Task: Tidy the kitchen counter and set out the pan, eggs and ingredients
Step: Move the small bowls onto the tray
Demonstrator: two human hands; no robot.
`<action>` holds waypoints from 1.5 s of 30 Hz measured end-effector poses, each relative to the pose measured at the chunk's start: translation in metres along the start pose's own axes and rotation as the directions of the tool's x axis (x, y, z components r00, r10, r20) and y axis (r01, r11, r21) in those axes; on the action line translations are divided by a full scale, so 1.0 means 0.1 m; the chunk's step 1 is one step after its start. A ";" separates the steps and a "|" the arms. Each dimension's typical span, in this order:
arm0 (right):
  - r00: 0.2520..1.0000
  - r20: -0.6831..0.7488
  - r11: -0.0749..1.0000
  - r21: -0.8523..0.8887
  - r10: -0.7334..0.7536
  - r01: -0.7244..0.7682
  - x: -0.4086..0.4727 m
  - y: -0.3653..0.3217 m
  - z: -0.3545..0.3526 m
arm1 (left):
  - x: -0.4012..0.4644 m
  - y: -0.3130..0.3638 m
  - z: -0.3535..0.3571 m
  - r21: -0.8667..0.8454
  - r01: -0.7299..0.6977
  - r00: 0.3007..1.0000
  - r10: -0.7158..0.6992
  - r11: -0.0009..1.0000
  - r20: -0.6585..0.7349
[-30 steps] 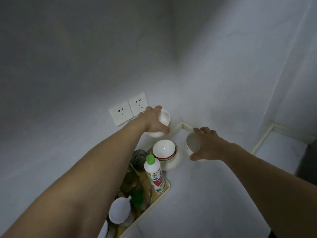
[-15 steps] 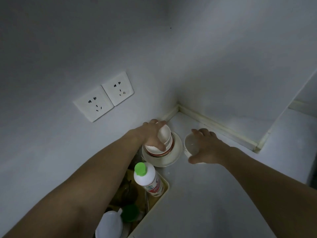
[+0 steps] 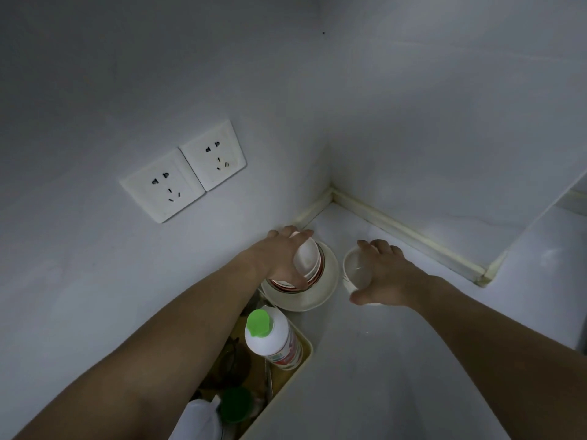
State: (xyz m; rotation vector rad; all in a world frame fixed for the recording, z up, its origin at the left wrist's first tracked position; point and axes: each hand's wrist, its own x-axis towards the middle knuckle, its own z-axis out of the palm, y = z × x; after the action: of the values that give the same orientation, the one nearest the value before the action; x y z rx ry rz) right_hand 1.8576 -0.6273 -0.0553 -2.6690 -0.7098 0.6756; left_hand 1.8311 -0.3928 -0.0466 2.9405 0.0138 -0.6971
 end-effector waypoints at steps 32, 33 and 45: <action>0.951 -0.066 0.921 -0.279 -0.301 0.272 0.54 -1.20 -0.01 | -1.50 -0.47 0.00 -0.369 0.373 0.894 -0.437 0.851 -0.104; 0.952 -0.061 0.919 -0.285 -0.301 0.273 0.55 -1.20 -0.01 | -1.47 -0.46 -0.01 -0.369 0.367 0.897 -0.430 0.854 -0.103; 0.950 -0.086 0.908 -0.330 -0.299 0.256 0.66 -1.21 0.20 | -1.38 -0.51 0.09 -0.376 0.388 0.896 -0.440 0.841 -0.059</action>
State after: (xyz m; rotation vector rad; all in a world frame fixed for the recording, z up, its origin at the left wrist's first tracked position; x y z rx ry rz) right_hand 1.8515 -0.4883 -0.0491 -2.7735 -1.2220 0.3229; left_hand 1.7015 -0.3408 0.0012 2.6363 0.7343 -0.4600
